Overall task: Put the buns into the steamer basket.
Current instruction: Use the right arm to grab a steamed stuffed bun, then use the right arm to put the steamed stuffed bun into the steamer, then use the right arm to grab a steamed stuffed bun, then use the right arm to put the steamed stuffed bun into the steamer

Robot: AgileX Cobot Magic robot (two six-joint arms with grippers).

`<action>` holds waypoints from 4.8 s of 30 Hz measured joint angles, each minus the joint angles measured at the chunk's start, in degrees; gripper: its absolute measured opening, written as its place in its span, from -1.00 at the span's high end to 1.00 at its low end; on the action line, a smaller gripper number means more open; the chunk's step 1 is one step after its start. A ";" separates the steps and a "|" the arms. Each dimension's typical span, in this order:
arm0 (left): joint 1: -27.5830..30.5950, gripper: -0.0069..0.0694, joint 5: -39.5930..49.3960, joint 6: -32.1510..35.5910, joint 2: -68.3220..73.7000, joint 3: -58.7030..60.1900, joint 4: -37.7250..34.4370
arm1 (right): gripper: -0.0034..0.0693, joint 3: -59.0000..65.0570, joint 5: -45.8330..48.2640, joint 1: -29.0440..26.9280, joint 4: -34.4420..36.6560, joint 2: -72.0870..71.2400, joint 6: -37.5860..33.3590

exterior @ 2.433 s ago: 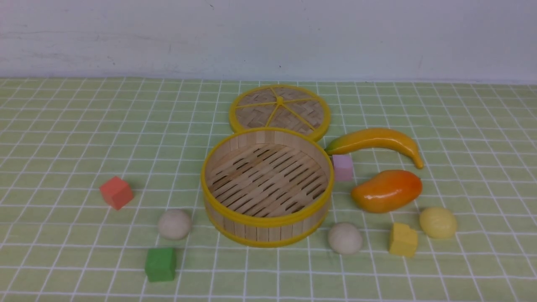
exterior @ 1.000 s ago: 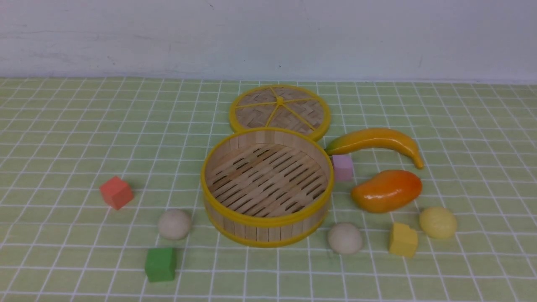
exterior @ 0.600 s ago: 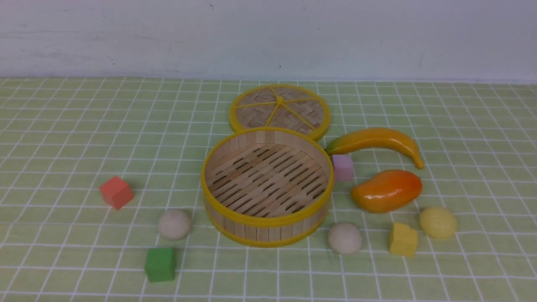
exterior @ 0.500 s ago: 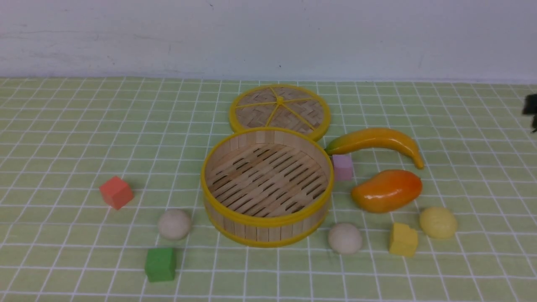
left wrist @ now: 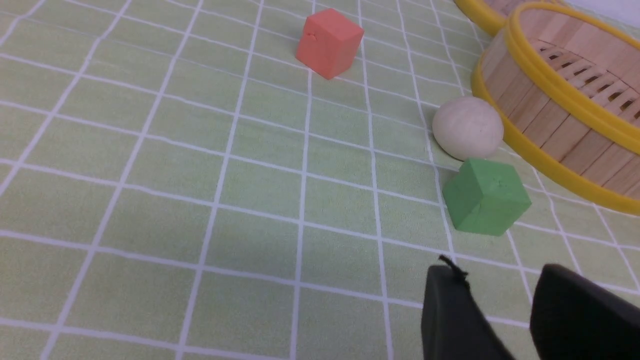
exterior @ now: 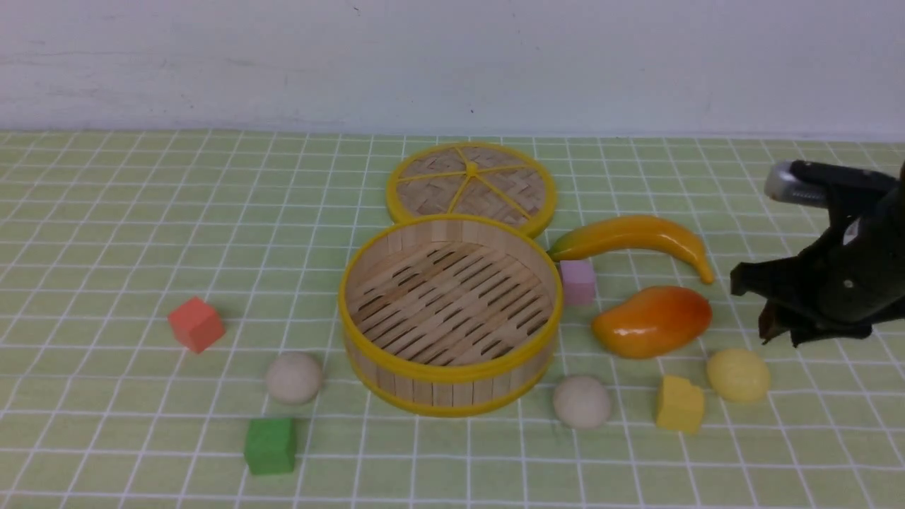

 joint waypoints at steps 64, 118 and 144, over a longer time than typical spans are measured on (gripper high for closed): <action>0.00 0.19 0.00 0.00 0.00 0.00 0.00 | 0.89 -30.54 -6.59 15.03 34.51 26.73 -28.68; 0.00 0.19 0.00 0.00 0.00 0.00 0.00 | 0.86 -6.81 0.93 19.35 10.73 12.45 -12.34; 0.00 0.19 0.00 0.00 0.00 0.00 0.00 | 0.83 -25.67 5.57 19.35 17.85 19.29 -19.73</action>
